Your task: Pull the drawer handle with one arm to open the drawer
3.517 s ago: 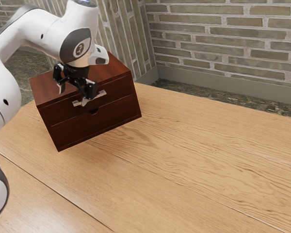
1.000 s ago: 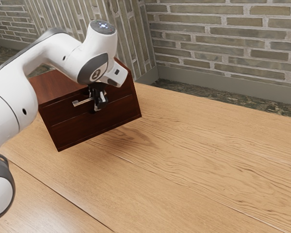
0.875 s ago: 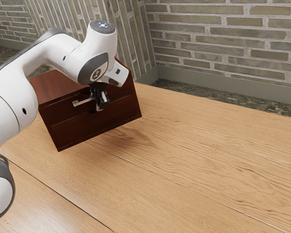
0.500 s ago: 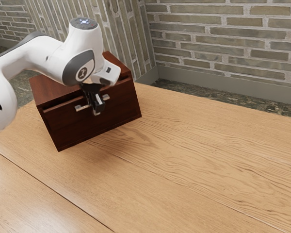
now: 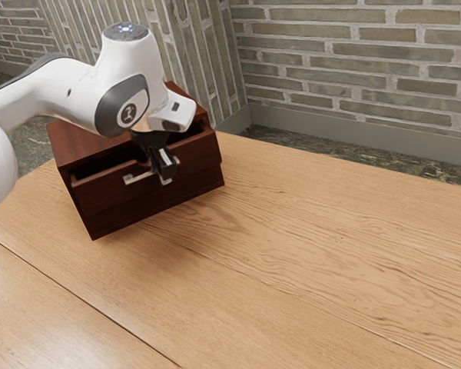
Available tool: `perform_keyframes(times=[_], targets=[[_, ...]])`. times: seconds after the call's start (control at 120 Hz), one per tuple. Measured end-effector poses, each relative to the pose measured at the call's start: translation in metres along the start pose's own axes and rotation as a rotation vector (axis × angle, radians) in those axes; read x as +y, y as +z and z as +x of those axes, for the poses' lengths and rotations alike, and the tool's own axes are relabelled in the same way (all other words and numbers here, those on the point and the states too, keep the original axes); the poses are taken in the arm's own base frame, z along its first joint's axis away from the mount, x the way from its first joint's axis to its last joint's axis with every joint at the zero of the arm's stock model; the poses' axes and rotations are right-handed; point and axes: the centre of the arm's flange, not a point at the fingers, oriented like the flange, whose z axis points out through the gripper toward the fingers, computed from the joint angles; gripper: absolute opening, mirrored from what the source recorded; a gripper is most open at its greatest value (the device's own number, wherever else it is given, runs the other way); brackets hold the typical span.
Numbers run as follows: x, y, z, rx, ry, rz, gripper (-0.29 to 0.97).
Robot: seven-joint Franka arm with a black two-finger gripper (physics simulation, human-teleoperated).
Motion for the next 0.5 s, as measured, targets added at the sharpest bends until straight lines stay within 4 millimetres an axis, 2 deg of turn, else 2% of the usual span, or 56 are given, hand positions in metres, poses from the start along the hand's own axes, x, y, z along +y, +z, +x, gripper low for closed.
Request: perform_keyframes(times=[0.292,0.5], targets=[[0.018,-0.001,-0.024,0.009,-0.017,-0.039,0.26],[0.038,-0.013,-0.015,0.040,0.000,-0.043,0.25]])
